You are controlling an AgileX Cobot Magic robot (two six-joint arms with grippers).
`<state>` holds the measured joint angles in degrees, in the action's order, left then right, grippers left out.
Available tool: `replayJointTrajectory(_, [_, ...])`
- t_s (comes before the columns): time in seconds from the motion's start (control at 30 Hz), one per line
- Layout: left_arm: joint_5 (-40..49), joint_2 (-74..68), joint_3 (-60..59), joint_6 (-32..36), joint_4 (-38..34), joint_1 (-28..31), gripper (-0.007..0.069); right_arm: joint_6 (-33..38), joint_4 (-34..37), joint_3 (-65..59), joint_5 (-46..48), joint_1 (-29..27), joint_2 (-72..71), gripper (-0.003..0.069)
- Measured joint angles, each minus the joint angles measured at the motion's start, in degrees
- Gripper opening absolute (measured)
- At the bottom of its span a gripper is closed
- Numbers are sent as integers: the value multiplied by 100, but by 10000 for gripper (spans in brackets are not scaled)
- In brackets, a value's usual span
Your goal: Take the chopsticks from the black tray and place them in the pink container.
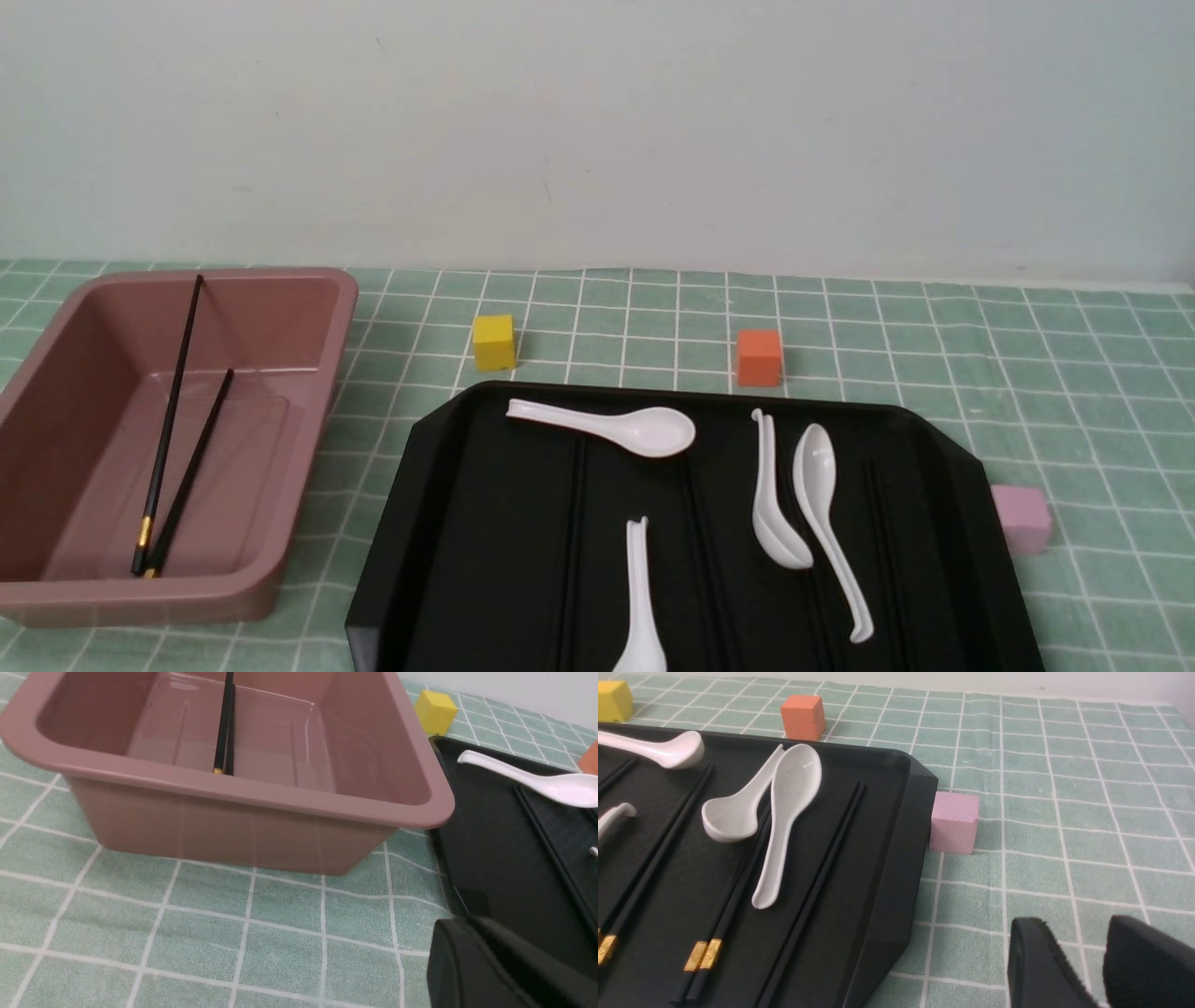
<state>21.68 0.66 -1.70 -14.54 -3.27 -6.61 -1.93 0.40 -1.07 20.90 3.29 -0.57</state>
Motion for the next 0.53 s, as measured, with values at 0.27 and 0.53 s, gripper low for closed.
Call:
replayJointTrajectory(0.27, [0,0,0,0,0,0,30,0,0,0,0,0,0,240])
replayJointTrajectory(0.53, [0,0,0,0,0,0,40,0,0,0,0,0,0,240])
